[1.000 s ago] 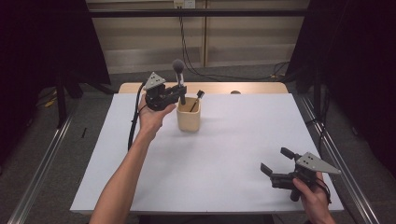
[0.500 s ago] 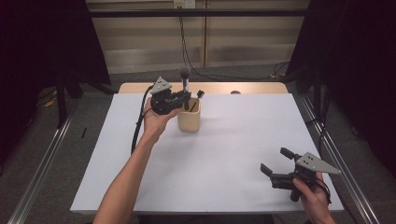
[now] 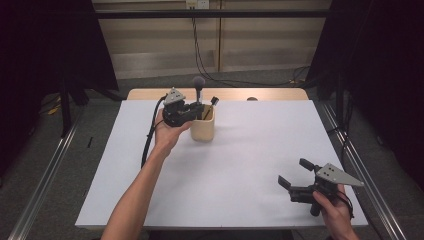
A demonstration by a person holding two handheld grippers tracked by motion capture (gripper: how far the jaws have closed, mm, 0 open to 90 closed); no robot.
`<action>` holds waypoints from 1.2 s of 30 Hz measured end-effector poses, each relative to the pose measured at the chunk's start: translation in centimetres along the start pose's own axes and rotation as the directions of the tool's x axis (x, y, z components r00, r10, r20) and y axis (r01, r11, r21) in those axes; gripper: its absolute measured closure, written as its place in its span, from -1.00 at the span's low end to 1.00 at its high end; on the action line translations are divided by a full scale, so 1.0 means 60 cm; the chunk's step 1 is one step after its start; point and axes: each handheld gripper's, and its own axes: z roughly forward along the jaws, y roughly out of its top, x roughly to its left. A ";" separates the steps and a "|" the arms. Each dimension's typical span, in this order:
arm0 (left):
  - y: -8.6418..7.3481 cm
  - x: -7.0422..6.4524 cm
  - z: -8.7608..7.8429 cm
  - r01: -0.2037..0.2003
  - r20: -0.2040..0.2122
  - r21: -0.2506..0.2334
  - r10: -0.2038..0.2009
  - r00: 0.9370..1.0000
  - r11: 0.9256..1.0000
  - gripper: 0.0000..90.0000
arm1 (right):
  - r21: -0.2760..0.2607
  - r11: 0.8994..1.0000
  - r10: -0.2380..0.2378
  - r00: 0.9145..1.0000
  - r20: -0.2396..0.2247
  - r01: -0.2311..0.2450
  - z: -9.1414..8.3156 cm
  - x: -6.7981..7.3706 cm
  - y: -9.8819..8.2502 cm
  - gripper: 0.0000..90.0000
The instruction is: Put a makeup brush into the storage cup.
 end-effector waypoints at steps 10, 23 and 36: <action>-0.016 -0.001 0.007 -0.002 -0.004 0.025 0.002 1.000 1.000 0.66 | 0.003 1.000 0.002 1.000 0.002 -0.002 0.000 -0.002 -0.001 -1.00; -0.028 -0.009 0.018 -0.030 -0.012 0.060 0.030 0.999 0.998 0.66 | 0.006 1.000 0.003 1.000 -0.003 -0.003 0.002 -0.002 -0.001 -1.00; -0.028 -0.006 0.015 -0.013 -0.030 0.039 0.014 0.999 0.999 0.49 | 0.006 1.000 0.009 1.000 -0.005 -0.009 0.001 -0.001 -0.002 -1.00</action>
